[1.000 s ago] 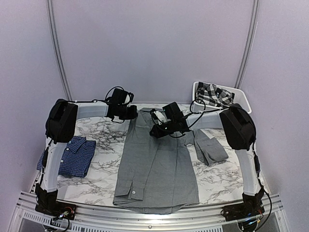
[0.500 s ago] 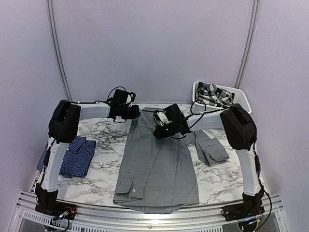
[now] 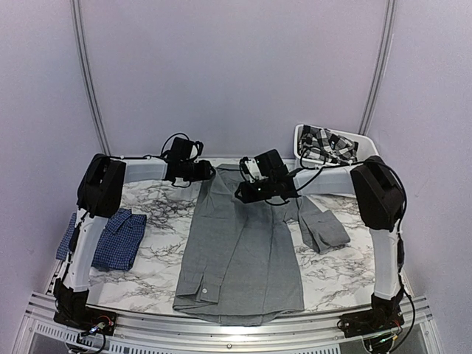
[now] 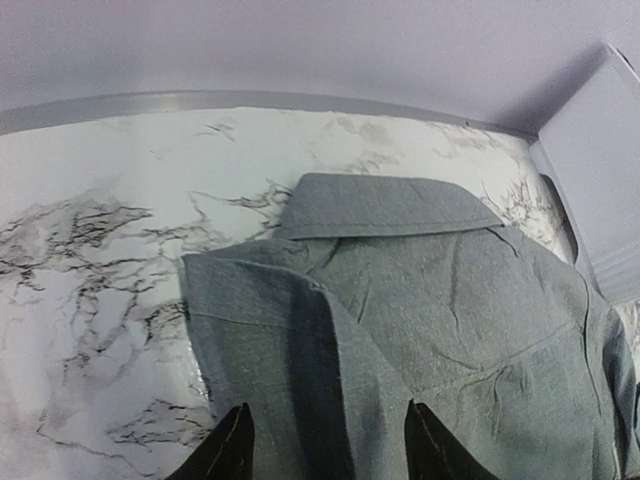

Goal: Fold and stack the long sleeve shirts
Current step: Adjust the 1/3-folded shirt at the center of the board.

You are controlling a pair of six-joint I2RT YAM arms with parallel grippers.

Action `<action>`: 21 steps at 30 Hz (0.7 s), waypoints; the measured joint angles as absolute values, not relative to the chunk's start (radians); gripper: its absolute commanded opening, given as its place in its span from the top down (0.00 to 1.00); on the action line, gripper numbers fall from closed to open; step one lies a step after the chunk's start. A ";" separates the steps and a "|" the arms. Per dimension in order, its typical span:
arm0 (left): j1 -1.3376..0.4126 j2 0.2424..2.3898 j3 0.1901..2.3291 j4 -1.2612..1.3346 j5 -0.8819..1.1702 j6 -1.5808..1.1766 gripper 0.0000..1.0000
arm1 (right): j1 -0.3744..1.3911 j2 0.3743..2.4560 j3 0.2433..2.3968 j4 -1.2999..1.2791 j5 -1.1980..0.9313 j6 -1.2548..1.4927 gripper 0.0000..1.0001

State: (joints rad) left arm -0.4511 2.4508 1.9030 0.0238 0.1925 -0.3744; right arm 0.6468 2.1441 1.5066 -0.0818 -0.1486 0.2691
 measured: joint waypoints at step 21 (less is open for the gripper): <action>-0.575 1.556 0.813 0.121 0.177 -0.556 0.57 | 0.630 2.339 1.623 0.072 -0.411 0.338 0.75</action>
